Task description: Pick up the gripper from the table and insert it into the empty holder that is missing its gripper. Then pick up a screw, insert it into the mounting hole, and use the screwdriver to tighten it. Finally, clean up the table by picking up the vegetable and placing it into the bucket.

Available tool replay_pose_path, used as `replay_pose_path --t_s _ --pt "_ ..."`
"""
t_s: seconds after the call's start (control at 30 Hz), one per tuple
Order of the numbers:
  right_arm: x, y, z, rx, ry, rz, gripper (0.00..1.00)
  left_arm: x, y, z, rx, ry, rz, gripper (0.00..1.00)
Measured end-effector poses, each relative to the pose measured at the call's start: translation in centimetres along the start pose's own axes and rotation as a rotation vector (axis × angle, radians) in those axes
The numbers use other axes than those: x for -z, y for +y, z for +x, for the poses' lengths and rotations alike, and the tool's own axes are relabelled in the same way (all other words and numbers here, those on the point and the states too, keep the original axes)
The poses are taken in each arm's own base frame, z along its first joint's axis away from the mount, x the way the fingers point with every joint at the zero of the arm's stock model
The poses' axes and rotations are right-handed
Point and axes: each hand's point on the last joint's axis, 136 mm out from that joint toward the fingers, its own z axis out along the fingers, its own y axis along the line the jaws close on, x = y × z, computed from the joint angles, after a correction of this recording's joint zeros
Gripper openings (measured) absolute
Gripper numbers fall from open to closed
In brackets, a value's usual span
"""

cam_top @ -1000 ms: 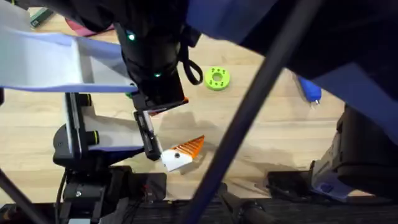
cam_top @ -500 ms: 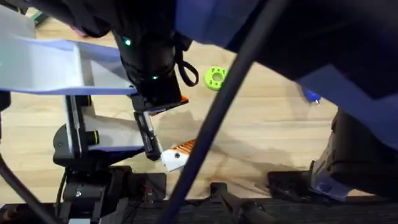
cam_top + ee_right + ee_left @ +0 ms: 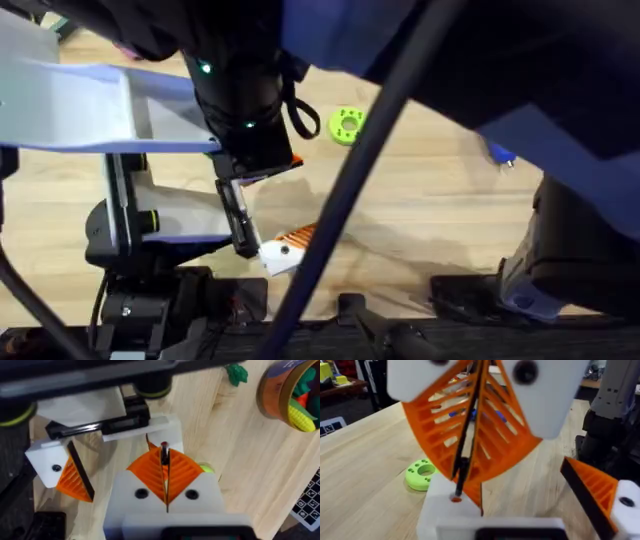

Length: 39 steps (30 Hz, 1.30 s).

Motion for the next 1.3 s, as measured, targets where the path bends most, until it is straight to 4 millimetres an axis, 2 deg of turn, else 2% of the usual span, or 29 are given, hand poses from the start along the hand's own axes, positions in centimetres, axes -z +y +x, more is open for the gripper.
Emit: replay_pose_path --t_s 1.3 --pt "-0.74 -0.02 -0.08 0.001 0.012 -0.009 0.006 0.00 0.00 0.00 0.000 0.000 0.000 0.985"
